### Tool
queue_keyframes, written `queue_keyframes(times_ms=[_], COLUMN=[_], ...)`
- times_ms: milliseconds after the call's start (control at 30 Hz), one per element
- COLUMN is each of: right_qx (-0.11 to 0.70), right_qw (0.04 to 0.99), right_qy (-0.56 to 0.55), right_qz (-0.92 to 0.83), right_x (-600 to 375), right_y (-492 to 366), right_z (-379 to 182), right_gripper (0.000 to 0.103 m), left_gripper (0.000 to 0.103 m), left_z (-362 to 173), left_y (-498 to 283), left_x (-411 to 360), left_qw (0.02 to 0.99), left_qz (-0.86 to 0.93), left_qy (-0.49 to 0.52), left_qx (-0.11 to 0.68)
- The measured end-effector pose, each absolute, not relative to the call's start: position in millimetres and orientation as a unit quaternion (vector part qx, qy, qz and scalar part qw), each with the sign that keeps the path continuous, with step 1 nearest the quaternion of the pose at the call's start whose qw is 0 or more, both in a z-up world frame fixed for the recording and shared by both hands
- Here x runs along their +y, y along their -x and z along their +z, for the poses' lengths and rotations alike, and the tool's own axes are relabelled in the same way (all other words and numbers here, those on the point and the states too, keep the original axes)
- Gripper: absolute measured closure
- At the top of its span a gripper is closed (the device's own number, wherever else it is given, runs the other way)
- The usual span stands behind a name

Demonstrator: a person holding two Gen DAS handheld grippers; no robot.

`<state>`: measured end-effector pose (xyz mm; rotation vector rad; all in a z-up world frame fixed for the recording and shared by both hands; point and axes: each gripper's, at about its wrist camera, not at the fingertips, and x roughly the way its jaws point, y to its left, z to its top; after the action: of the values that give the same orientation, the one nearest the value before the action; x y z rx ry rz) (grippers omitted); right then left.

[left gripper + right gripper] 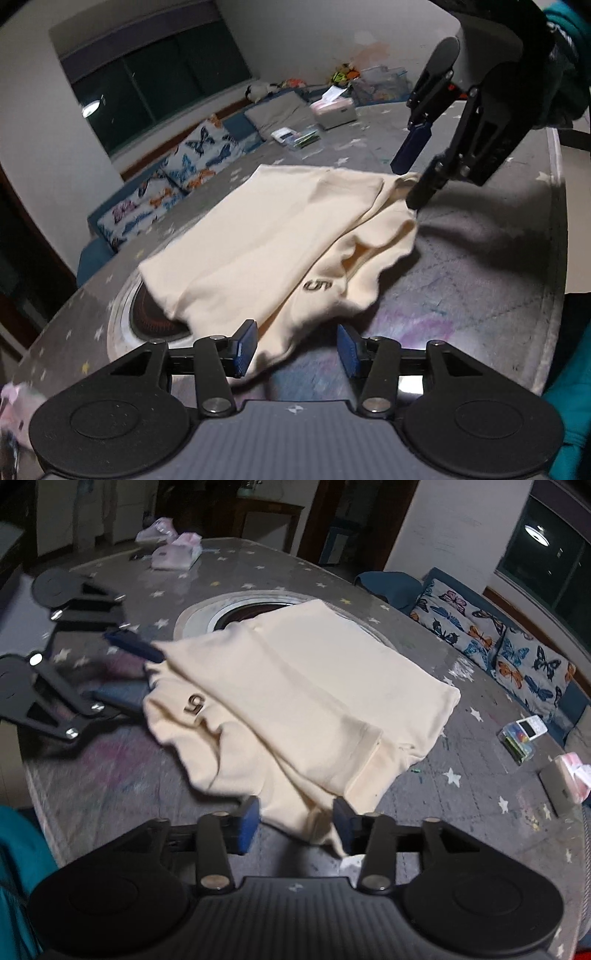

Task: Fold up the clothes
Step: 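Grasp the sweatshirt hem with the right gripper while the left gripper grasps the hem, then lift the hem with both grippers and fold it over toward the collar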

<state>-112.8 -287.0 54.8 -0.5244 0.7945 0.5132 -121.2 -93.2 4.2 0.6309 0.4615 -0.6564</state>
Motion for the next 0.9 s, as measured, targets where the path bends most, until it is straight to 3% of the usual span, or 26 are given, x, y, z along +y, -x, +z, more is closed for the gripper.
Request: queue_keyframes(times_ms=[33,67,167,300,467,533,600,700,733,900], right_qx=[0.375,0.372,0.363,0.341,0.323,0.322,0.326,0.339,0.340,0.342], right_qw=[0.856,0.854,0.848,0.845,0.854,0.858,0.861,0.862,0.863,0.867], right_qy=[0.258,0.266,0.292,0.322,0.315,0.305,0.289,0.260,0.255,0.231], right_qz=[0.246,0.248,0.253,0.257,0.259,0.260,0.263,0.272,0.274,0.279], right_x=[-285.7,-284.5,-280.7,-274.1,-267.1,-265.5,-266.3,-271.4,-272.7,-277.6], right_y=[114.9,117.0,123.3,125.5,108.3,99.2,89.8,78.9,77.7,71.7], right_z=[54.5,54.1,52.9,47.5,38.8,35.8,35.1,39.2,41.2,50.7], right_gripper=[0.050,0.049,0.039,0.038,0.043,0.053,0.075,0.088,0.088,0.091], left_gripper=[0.065,0.079,0.091,0.092,0.093,0.093,0.092,0.088,0.088,0.064], left_z=[4.7,6.1,17.1,36.9,46.3,45.4,43.4,40.7,39.6,30.4], left_y=[118.7,115.3,102.6,78.4,50.5,43.3,39.9,46.2,49.6,77.4], left_x=[-94.8,-95.9,-94.2,-85.7,-87.9,-90.4,-90.5,-85.2,-82.7,-75.0], left_qw=[0.872,0.873,0.883,0.896,0.898,0.897,0.896,0.894,0.893,0.886], left_qz=[-0.318,-0.320,-0.319,-0.318,-0.320,-0.320,-0.320,-0.324,-0.326,-0.326], left_qy=[-0.299,-0.293,-0.263,-0.198,-0.161,-0.159,-0.156,-0.159,-0.161,-0.214], left_qx=[0.221,0.222,0.222,0.237,0.254,0.259,0.265,0.266,0.266,0.251])
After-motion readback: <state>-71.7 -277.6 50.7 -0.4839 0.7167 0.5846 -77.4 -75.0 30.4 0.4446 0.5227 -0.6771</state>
